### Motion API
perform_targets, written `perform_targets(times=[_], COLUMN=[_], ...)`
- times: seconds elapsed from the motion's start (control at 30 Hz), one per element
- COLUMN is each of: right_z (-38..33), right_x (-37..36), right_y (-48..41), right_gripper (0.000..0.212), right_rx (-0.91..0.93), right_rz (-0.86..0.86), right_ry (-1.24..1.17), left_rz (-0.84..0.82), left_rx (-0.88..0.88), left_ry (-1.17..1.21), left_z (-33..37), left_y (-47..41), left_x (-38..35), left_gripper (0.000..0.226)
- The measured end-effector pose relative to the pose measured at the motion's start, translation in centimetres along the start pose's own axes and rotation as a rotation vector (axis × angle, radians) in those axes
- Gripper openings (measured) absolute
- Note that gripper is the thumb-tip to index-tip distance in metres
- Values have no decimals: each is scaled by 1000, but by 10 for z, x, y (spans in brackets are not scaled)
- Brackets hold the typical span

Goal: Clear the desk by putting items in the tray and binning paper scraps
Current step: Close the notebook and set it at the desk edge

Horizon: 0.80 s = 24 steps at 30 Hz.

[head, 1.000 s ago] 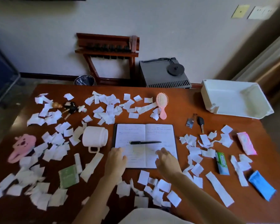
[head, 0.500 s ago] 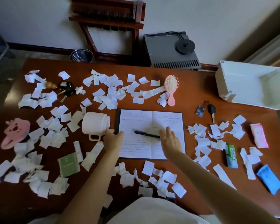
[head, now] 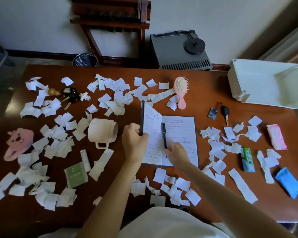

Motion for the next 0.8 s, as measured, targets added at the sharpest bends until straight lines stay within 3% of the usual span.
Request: perform_targets(times=[0.17,0.3,0.5,0.63,0.8], right_z=[-2,40,85,93,92], right_x=[11,44,87,96,89], right_y=[5,-1,-9,-10,-2], right_gripper=[20,20,31,33,37], right_rx=[-27,-131,-220,-253,-300], right_rz=[-95,-87,-13,-20,-128], right_ry=[-31,22,-36,-163,-325], left_rz=[-59,-234,-489,-506,-473], left_rx=[-96,-111,-97,-117,-219], left_ry=[-9,-12,-371,-497,-598], left_z=[30,55,73,74,62], left_y=[7,18,38,55,57], left_x=[-11,-41,-118,-157,-175], left_gripper=[20,21,43,63,62])
Point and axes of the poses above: each hand's wrist, its own y-axis away from the middle knuckle, its own x-axis out of the back of the hand, z = x × y, the point moved 9 cm from there along -y, towards the middle knuckle, and after that the axes turned 12 degrees about z, right-handed, at the moved point
